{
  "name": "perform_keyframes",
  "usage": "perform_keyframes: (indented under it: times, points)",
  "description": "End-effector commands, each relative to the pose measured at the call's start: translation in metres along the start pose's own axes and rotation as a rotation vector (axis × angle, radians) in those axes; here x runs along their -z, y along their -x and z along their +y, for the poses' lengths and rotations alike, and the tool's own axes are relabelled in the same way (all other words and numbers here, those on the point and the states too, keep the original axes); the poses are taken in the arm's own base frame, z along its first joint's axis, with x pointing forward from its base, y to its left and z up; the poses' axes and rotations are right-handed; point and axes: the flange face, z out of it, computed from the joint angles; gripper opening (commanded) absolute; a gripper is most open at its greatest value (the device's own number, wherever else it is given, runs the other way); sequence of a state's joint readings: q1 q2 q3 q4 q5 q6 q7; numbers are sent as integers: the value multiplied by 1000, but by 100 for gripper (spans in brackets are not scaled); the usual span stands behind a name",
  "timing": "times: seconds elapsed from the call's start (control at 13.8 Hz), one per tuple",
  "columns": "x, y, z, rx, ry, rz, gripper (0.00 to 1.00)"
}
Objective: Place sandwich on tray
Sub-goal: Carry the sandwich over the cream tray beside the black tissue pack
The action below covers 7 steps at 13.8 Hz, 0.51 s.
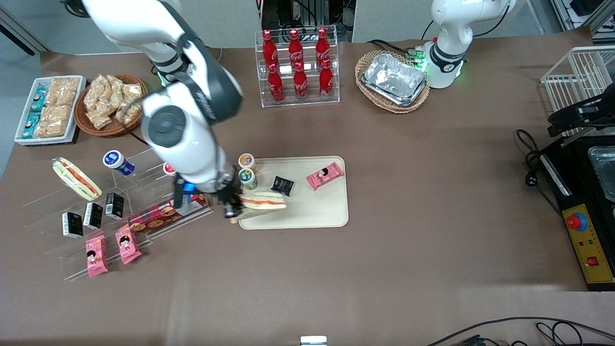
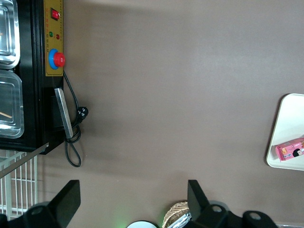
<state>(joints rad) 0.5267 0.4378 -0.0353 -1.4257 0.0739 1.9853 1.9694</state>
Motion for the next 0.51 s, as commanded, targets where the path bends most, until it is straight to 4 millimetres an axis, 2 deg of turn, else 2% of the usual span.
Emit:
perform_keyframes:
  times: [0.0,0.07,0.22,0.29,0.44]
  points:
    - [-62,27,5,-13,-8,-8,0]
    - [-86,45,12,-8,-5,-6,0]
    - [-126,58,22,-51,-5,-2,0]
    - [-139,62,27,-50,6,5,0]
    - [-171,58,33,-83,30,11,0]
